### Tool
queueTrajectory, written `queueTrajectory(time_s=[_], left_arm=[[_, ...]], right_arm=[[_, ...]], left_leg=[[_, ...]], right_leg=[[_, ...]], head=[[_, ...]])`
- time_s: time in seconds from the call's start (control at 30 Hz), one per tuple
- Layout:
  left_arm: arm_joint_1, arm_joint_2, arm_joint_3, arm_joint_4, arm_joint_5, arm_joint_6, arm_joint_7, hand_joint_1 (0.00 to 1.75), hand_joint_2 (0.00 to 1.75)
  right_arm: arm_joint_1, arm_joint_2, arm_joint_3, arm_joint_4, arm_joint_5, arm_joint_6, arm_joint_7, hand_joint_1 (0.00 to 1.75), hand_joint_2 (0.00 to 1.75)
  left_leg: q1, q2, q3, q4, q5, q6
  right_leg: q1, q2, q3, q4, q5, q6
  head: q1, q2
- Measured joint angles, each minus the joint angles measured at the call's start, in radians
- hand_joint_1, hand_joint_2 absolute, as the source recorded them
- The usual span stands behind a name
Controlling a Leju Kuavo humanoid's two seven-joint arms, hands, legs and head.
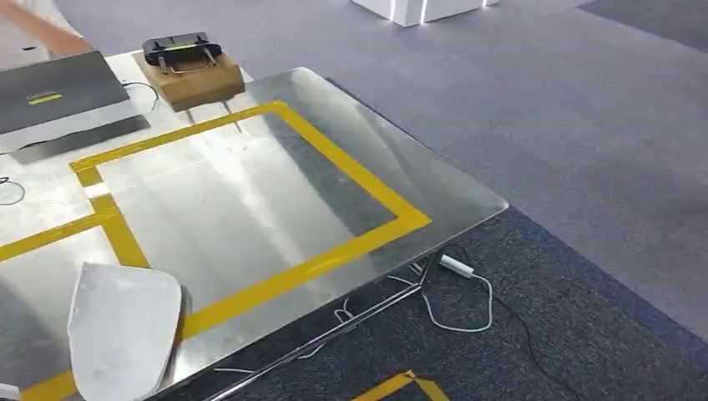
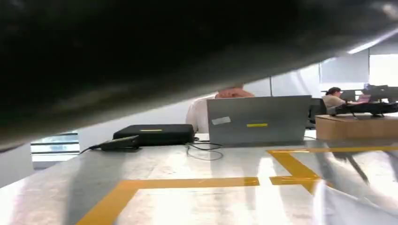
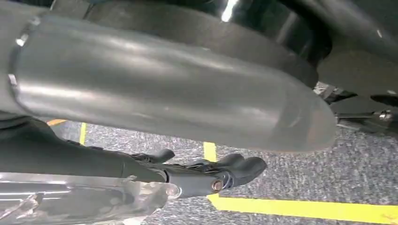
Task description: Take the parts from the cabinet and place them on the table.
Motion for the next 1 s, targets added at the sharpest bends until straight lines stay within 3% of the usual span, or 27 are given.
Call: queueTrajectory(time_s=[0.07, 0.1, 0.13, 0.17, 0.2, 0.23, 0.27, 0.3, 0.33, 0.43, 0.47, 0.5, 0.53, 0.6, 0.63, 0.67, 0.7, 0.77, 0.8, 0.87, 0.9, 0.93, 0.97, 1.0], left_arm=[[0.000, -0.011, 0.008, 0.000, -0.010, -0.006, -0.005, 0.00, 0.00], [-0.001, -0.016, 0.010, 0.000, -0.013, -0.009, -0.009, 0.00, 0.00], [-0.001, -0.021, 0.011, 0.000, -0.019, -0.013, -0.013, 0.00, 0.00], [-0.001, -0.024, 0.012, 0.000, -0.021, -0.013, -0.015, 0.00, 0.00], [-0.002, -0.028, 0.012, 0.000, -0.022, -0.015, -0.016, 0.00, 0.00], [-0.006, -0.031, 0.013, 0.000, -0.020, -0.017, -0.017, 0.00, 0.00], [-0.008, -0.032, 0.013, 0.000, -0.019, -0.018, -0.017, 0.00, 0.00], [-0.009, -0.033, 0.017, 0.000, -0.017, -0.020, -0.017, 0.00, 0.00], [-0.010, -0.035, 0.018, -0.001, -0.014, -0.021, -0.017, 0.00, 0.00], [-0.012, -0.041, 0.020, -0.001, 0.023, -0.049, -0.018, 0.00, 0.00], [-0.011, -0.043, 0.020, -0.001, 0.042, -0.062, -0.018, 0.00, 0.00], [-0.018, -0.044, 0.020, -0.001, 0.050, -0.069, -0.018, 0.00, 0.00], [-0.027, -0.045, 0.019, -0.001, 0.051, -0.069, -0.018, 0.00, 0.00], [-0.033, -0.047, 0.018, -0.001, 0.050, -0.069, -0.018, 0.00, 0.00], [-0.031, -0.047, 0.018, -0.001, 0.046, -0.069, -0.018, 0.00, 0.00], [-0.032, -0.048, 0.018, 0.000, 0.044, -0.070, -0.018, 0.00, 0.00], [-0.032, -0.048, 0.018, -0.001, 0.042, -0.070, -0.018, 0.00, 0.00], [-0.032, -0.048, 0.020, -0.001, 0.041, -0.070, -0.018, 0.00, 0.00], [-0.035, -0.048, 0.021, 0.000, 0.041, -0.070, -0.018, 0.00, 0.00], [-0.038, -0.048, 0.022, -0.001, 0.041, -0.070, -0.018, 0.00, 0.00], [-0.036, -0.050, 0.023, -0.001, 0.041, -0.070, -0.018, 0.00, 0.00], [-0.037, -0.050, 0.026, -0.001, 0.040, -0.070, -0.018, 0.00, 0.00], [-0.037, -0.052, 0.026, -0.001, 0.040, -0.070, -0.018, 0.00, 0.00], [-0.037, -0.052, 0.027, -0.001, 0.035, -0.070, -0.018, 0.00, 0.00]], right_arm=[[0.000, 0.000, 0.000, -0.001, -0.002, 0.005, 0.000, 0.00, 0.00], [0.001, 0.000, 0.000, -0.001, -0.005, 0.007, 0.000, 0.00, 0.00], [0.003, 0.000, 0.000, -0.002, -0.006, 0.011, 0.000, 0.00, 0.00], [0.004, 0.000, 0.000, -0.002, -0.008, 0.013, 0.000, 0.00, 0.00], [0.004, 0.000, 0.000, -0.002, -0.010, 0.013, 0.000, 0.00, 0.00], [0.003, 0.000, 0.000, -0.002, -0.013, 0.017, 0.000, 0.00, 0.00], [0.002, 0.000, 0.000, -0.002, -0.014, 0.018, -0.001, 0.00, 0.00], [0.000, 0.000, 0.000, -0.004, -0.015, 0.018, -0.001, 0.00, 0.00], [0.000, 0.000, 0.000, -0.005, -0.015, 0.018, -0.002, 0.00, 0.00], [0.001, -0.002, 0.000, -0.006, -0.019, 0.018, -0.004, 0.00, 0.00], [-0.001, -0.002, 0.000, -0.006, -0.023, 0.022, -0.006, 0.00, 0.00], [-0.001, -0.002, 0.000, -0.006, -0.026, 0.024, -0.011, 0.00, 0.00], [0.000, -0.002, 0.000, -0.006, -0.027, 0.026, -0.011, 0.00, 0.00], [0.006, -0.002, -0.001, -0.006, -0.029, 0.029, -0.011, 0.00, 0.00], [0.008, -0.003, 0.000, -0.006, -0.029, 0.030, -0.011, 0.00, 0.00], [0.009, -0.003, 0.000, -0.006, -0.025, 0.029, -0.011, 0.00, 0.00], [0.009, -0.003, 0.000, -0.006, -0.021, 0.028, -0.011, 0.00, 0.00], [0.006, -0.003, 0.000, -0.006, -0.016, 0.028, -0.011, 0.00, 0.00], [0.006, -0.004, 0.000, -0.006, -0.015, 0.028, -0.011, 0.00, 0.00], [0.005, -0.005, 0.000, -0.006, -0.014, 0.028, -0.011, 0.00, 0.00], [0.005, -0.008, 0.000, -0.006, -0.014, 0.027, -0.010, 0.00, 0.00], [0.005, -0.008, 0.000, -0.006, -0.014, 0.027, -0.010, 0.00, 0.00], [0.005, -0.008, 0.000, -0.006, -0.011, 0.025, -0.010, 0.00, 0.00], [0.004, -0.008, 0.000, -0.006, -0.007, 0.017, -0.010, 0.00, 0.00]], left_leg=[[0.001, -0.007, -0.002, 0.000, -0.001, 0.001], [0.002, -0.014, -0.003, 0.001, 0.000, 0.000], [0.003, -0.023, -0.003, 0.001, 0.001, -0.001], [0.005, -0.032, -0.003, 0.001, 0.002, -0.005], [0.008, -0.042, -0.003, 0.002, 0.002, -0.009], [0.012, -0.053, -0.003, 0.004, 0.003, -0.016], [0.014, -0.062, -0.005, 0.006, 0.003, -0.023], [0.009, -0.071, -0.010, 0.012, 0.003, -0.033], [0.009, -0.078, -0.012, 0.012, 0.006, -0.039], [0.016, -0.098, -0.015, 0.004, 0.016, -0.054], [0.013, -0.053, -0.022, 0.020, 0.002, -0.055], [0.008, -0.010, -0.043, 0.065, -0.035, -0.055], [0.007, 0.011, -0.075, 0.141, -0.079, -0.055], [0.008, 0.026, -0.147, 0.311, -0.152, -0.055], [0.007, 0.026, -0.160, 0.348, -0.160, -0.054], [0.007, 0.026, -0.148, 0.335, -0.143, -0.053], [0.007, 0.026, -0.116, 0.276, -0.106, -0.050], [0.008, 0.033, -0.019, 0.100, -0.030, -0.046], [0.005, 0.047, 0.015, 0.037, -0.035, -0.045], [0.005, 0.040, 0.014, 0.026, -0.034, -0.037], [0.006, 0.039, 0.014, 0.023, -0.034, -0.044], [0.005, 0.038, 0.015, 0.023, -0.033, -0.044], [0.003, 0.037, 0.015, 0.023, -0.034, -0.041], [-0.006, 0.036, 0.013, 0.029, -0.041, -0.028]], right_leg=[[-0.004, 0.000, -0.076, 0.176, -0.090, 0.008], [-0.006, 0.000, -0.102, 0.236, -0.111, 0.010], [-0.007, 0.000, -0.103, 0.243, -0.103, 0.012], [-0.009, 0.000, -0.081, 0.205, -0.075, 0.014], [-0.012, 0.003, -0.036, 0.123, -0.032, 0.017], [-0.016, 0.015, 0.018, 0.025, 0.008, 0.019], [-0.023, 0.045, 0.061, -0.048, 0.027, 0.023], [-0.017, 0.072, 0.068, -0.068, 0.011, 0.015], [-0.019, 0.055, 0.064, -0.066, 0.015, 0.002], [-0.016, 0.034, 0.067, -0.061, 0.019, -0.024], [-0.017, 0.024, 0.070, -0.063, 0.024, -0.033], [-0.015, 0.019, 0.069, -0.064, 0.028, -0.039], [-0.013, 0.011, 0.066, -0.064, 0.029, -0.041], [-0.008, -0.006, 0.061, -0.063, 0.029, -0.043], [-0.007, -0.013, 0.061, -0.063, 0.029, -0.043], [-0.007, -0.017, 0.061, -0.063, 0.029, -0.043], [-0.007, -0.021, 0.062, -0.063, 0.028, -0.043], [-0.008, -0.025, 0.067, -0.063, 0.025, -0.037], [0.000, -0.027, 0.066, -0.060, 0.020, -0.030], [0.003, -0.029, 0.062, -0.061, 0.020, -0.021], [0.005, -0.028, 0.055, -0.060, 0.014, -0.044], [0.005, -0.030, 0.056, -0.062, 0.016, -0.065], [0.006, -0.030, 0.058, -0.065, 0.017, -0.067], [0.001, -0.030, 0.064, -0.080, 0.024, -0.052]], head=[[0.003, 0.000], [0.004, 0.000], [0.004, 0.000], [0.003, 0.000], [0.003, 0.000], [0.004, 0.000], [0.005, 0.000], [0.007, 0.000], [0.003, 0.000], [0.004, 0.000], [0.003, 0.000], [-0.002, 0.000], [-0.003, 0.000], [-0.002, 0.000], [-0.003, 0.000], [-0.002, 0.000], [-0.002, 0.000], [-0.003, 0.000], [-0.004, 0.000], [0.000, 0.000], [-0.002, 0.000], [0.002, 0.000], [0.001, 0.000], [0.001, 0.000]])
